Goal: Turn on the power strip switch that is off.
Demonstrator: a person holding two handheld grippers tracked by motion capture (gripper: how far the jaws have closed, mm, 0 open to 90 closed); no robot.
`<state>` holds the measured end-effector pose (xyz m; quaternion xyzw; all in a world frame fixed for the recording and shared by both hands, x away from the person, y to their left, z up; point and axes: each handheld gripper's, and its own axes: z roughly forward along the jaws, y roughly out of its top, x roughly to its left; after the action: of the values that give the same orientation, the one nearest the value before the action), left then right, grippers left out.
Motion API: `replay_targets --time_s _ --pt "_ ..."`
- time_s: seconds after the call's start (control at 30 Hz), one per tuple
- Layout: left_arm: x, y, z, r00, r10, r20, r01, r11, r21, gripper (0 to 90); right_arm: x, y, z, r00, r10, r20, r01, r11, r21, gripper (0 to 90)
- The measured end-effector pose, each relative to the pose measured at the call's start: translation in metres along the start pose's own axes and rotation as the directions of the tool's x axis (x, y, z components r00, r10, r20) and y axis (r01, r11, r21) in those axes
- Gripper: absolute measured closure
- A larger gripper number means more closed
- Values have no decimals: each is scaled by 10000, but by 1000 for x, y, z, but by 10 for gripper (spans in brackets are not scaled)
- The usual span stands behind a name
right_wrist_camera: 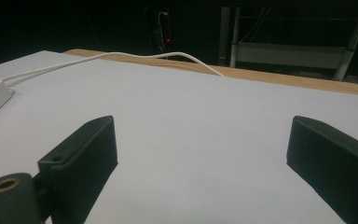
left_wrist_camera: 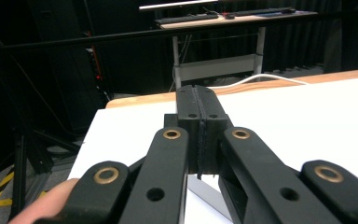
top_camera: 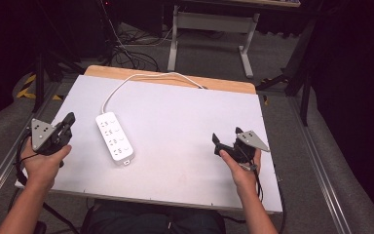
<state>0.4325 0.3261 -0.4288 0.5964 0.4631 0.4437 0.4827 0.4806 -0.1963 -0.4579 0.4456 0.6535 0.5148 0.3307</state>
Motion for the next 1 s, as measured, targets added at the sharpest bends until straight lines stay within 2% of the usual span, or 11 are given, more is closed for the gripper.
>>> replay_targets --time_s 0.53,0.73,1.0 --pt "-11 0 10 9975 319 633 -339 9989 309 900 -1 0 -1 10000 29 8 -29 10000 2 91" --pt "-16 0 14 9947 571 852 -607 9973 403 900 -2 -1 -3 10000 87 30 -87 10000 15 92" --pt "-21 -1 17 9906 687 1182 -760 9954 582 900 -2 -2 -4 9999 104 62 -104 9999 40 92"
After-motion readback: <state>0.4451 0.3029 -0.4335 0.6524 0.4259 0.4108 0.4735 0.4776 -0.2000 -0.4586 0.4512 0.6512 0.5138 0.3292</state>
